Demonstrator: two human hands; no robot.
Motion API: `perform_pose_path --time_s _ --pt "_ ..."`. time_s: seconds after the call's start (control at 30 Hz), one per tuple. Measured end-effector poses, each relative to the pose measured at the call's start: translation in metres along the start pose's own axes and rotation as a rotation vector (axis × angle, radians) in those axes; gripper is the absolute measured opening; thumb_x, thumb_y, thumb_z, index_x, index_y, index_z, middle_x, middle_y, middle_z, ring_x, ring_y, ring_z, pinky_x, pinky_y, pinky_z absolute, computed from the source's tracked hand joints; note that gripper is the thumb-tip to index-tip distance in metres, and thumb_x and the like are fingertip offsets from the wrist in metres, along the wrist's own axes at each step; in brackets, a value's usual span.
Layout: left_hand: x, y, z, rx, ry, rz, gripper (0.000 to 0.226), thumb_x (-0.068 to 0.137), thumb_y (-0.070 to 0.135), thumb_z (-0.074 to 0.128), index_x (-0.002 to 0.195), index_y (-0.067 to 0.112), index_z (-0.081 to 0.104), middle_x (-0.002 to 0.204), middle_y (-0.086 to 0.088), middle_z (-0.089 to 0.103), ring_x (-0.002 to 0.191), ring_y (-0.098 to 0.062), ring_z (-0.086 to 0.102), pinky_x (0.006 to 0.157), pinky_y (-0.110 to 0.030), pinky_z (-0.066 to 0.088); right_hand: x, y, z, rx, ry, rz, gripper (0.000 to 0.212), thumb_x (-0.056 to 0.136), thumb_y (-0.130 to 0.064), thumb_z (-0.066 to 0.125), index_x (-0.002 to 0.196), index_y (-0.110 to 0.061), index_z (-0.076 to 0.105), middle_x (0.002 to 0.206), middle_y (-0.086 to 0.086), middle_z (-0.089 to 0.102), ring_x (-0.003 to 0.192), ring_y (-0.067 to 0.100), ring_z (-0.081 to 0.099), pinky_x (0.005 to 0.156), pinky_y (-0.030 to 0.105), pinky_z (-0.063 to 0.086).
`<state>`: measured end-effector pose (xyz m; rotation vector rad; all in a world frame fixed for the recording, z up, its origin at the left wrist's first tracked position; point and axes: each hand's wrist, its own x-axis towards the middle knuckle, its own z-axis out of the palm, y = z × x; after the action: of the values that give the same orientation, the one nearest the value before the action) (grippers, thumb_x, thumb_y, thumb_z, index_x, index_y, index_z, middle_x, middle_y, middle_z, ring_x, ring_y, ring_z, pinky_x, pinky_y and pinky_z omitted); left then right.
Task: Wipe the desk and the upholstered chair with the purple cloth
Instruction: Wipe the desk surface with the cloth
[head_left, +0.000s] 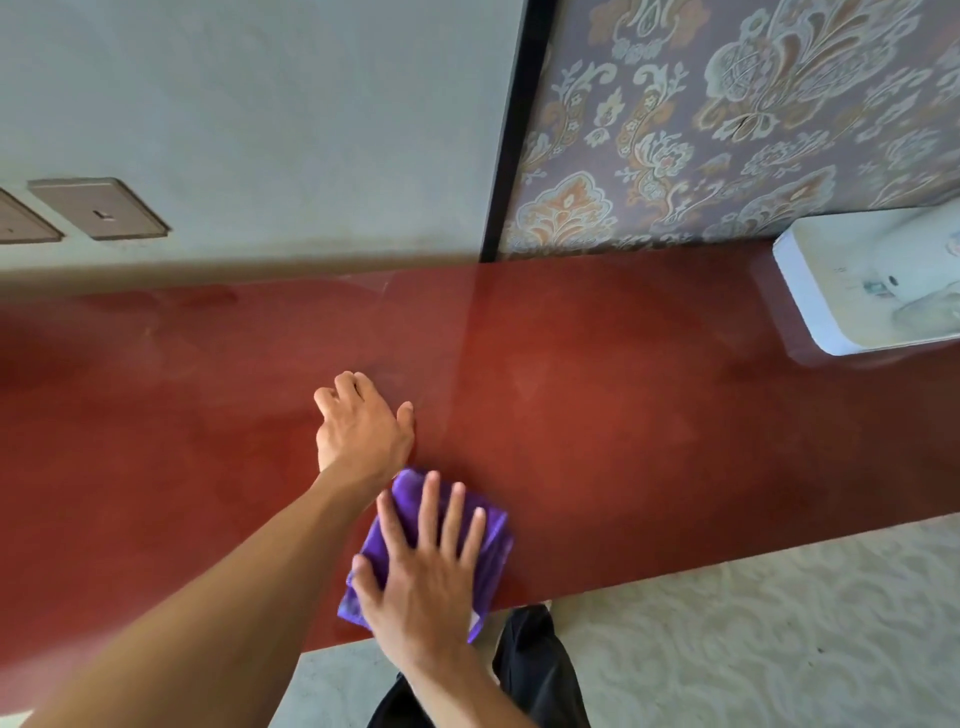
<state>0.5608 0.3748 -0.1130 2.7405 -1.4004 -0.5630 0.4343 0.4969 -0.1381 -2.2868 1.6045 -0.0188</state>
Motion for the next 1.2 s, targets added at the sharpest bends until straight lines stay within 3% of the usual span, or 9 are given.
perform_pose_path --time_s 0.07,0.13,0.27,0.37,0.47,0.7,0.9,1.03,1.2 --pt "-0.001 0.001 0.004 0.019 0.006 -0.002 0.082 0.095 0.055 0.046 0.145 -0.009 0.031 0.14 -0.02 0.038 0.116 -0.038 0.039 0.077 -0.04 0.049 0.001 -0.002 0.0 0.002 -0.014 -0.049 0.071 0.084 -0.06 0.055 0.151 -0.041 0.043 0.171 0.01 0.018 0.158 0.039 0.013 0.123 0.064 0.013" --pt "-0.002 0.004 0.011 0.044 0.016 0.001 0.089 0.096 0.057 0.043 0.148 -0.012 0.022 0.148 -0.024 0.033 0.121 -0.04 0.036 0.095 -0.043 0.047 0.001 0.013 -0.005 0.005 -0.02 -0.121 0.071 0.082 -0.057 0.056 0.151 -0.043 0.042 0.171 0.009 0.019 0.157 0.037 0.016 0.123 0.063 0.016" --pt "-0.008 0.019 0.017 0.044 0.035 -0.004 0.084 0.094 0.056 0.046 0.154 0.002 0.021 0.158 -0.025 0.023 0.141 -0.044 0.025 0.119 -0.055 0.018 0.004 0.065 -0.015 -0.03 0.015 -0.128 0.082 0.078 -0.056 0.059 0.155 -0.048 0.032 0.171 0.007 0.019 0.157 0.036 0.017 0.123 0.063 0.013" --pt "-0.025 0.039 0.021 0.039 0.116 0.311 0.067 0.093 0.047 0.05 0.153 0.022 0.032 0.158 -0.015 0.03 0.146 -0.041 0.023 0.12 -0.06 0.014 0.01 0.115 -0.027 -0.083 0.049 -0.035 0.086 0.076 -0.057 0.06 0.156 -0.047 0.031 0.171 0.008 0.02 0.156 0.037 0.019 0.124 0.064 0.012" --pt "-0.051 0.077 0.029 0.03 0.038 0.53 0.058 0.095 0.043 0.044 0.152 0.036 0.034 0.16 -0.006 0.032 0.147 -0.036 0.025 0.117 -0.062 0.022 0.018 0.17 -0.044 -0.144 0.054 0.096 0.085 0.077 -0.058 0.058 0.157 -0.047 0.031 0.17 0.009 0.022 0.155 0.037 0.022 0.124 0.062 0.01" --pt "-0.072 0.109 0.051 0.137 -0.188 0.507 0.05 0.103 0.044 0.031 0.153 0.038 0.029 0.166 -0.002 0.018 0.151 -0.035 0.017 0.112 -0.064 0.033 0.039 0.289 -0.085 -0.172 0.132 0.536 0.073 0.087 -0.061 0.041 0.157 -0.04 0.034 0.168 0.015 0.026 0.152 0.04 0.028 0.12 0.067 0.017" --pt "-0.07 0.121 0.047 0.191 -0.198 0.497 0.047 0.103 0.045 0.034 0.15 0.036 0.033 0.162 -0.005 0.023 0.146 -0.038 0.025 0.106 -0.064 0.042 0.118 0.318 -0.111 0.014 0.17 0.889 0.073 0.093 -0.068 0.02 0.161 -0.044 0.015 0.172 0.016 0.007 0.157 0.042 0.005 0.123 0.065 0.002" --pt "-0.072 0.122 0.046 0.22 -0.189 0.516 0.049 0.104 0.044 0.035 0.151 0.033 0.029 0.163 -0.008 0.021 0.146 -0.04 0.024 0.105 -0.065 0.041 0.173 0.318 -0.124 0.026 0.185 0.88 0.073 0.094 -0.069 0.02 0.162 -0.041 0.014 0.172 0.016 0.003 0.157 0.041 0.0 0.124 0.063 -0.003" --pt "-0.066 0.126 0.048 0.2 -0.154 0.516 0.044 0.103 0.041 0.039 0.146 0.032 0.035 0.16 -0.009 0.027 0.142 -0.041 0.028 0.101 -0.067 0.043 0.236 0.298 -0.127 -0.089 0.169 0.56 0.082 0.09 -0.069 0.023 0.164 -0.036 0.008 0.172 0.013 0.01 0.158 0.038 0.005 0.125 0.06 0.001"
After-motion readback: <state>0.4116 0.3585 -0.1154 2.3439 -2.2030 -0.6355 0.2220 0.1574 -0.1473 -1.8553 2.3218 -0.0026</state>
